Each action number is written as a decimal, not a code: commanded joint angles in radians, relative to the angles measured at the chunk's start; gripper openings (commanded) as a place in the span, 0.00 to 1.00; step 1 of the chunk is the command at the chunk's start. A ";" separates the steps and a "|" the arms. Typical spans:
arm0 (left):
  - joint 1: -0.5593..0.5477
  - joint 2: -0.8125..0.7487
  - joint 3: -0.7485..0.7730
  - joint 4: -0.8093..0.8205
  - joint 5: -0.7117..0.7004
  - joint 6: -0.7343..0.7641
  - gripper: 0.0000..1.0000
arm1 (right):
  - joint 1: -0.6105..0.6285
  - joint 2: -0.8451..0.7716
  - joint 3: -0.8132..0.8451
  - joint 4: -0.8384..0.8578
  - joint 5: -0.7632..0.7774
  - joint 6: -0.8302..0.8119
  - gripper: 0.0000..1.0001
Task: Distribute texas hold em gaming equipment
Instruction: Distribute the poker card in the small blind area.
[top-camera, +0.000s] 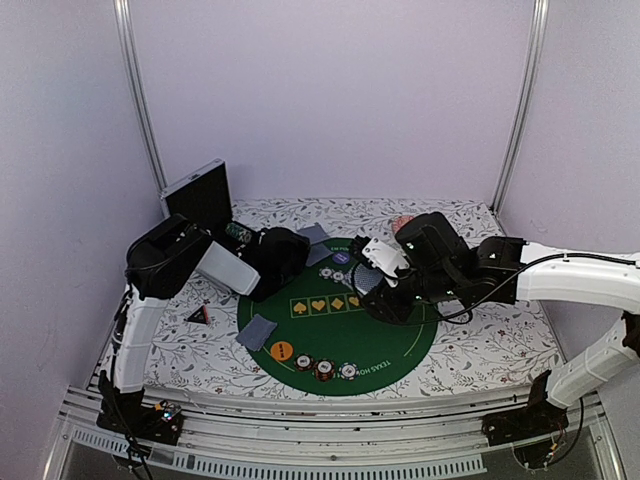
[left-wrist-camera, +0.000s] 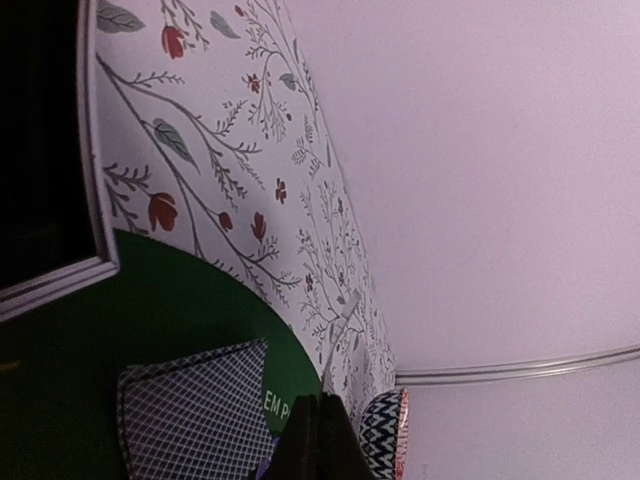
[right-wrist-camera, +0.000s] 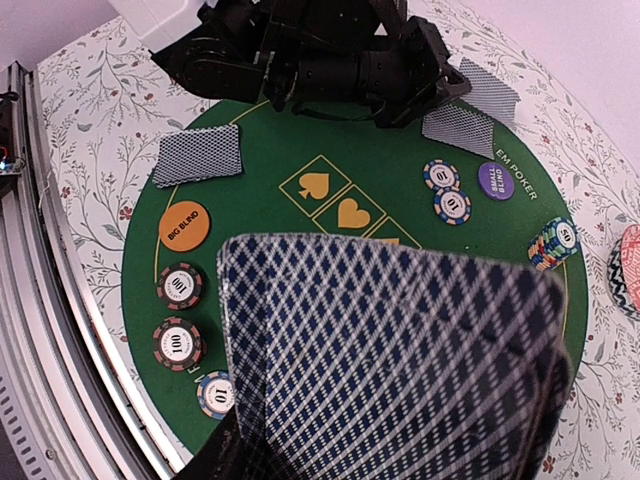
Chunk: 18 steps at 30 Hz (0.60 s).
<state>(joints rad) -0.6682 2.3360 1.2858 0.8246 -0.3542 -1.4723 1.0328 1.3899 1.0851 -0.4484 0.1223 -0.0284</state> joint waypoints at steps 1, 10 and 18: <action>-0.019 0.017 0.012 -0.105 -0.049 -0.074 0.00 | -0.007 -0.045 -0.006 0.000 0.015 0.016 0.43; -0.027 0.040 0.024 -0.121 -0.025 -0.124 0.00 | -0.005 -0.057 -0.012 -0.007 0.021 0.019 0.43; -0.032 0.017 0.031 -0.197 0.016 -0.138 0.31 | -0.006 -0.068 -0.013 -0.010 0.022 0.016 0.43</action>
<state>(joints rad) -0.6857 2.3646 1.2972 0.7097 -0.3656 -1.5940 1.0328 1.3605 1.0847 -0.4583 0.1268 -0.0189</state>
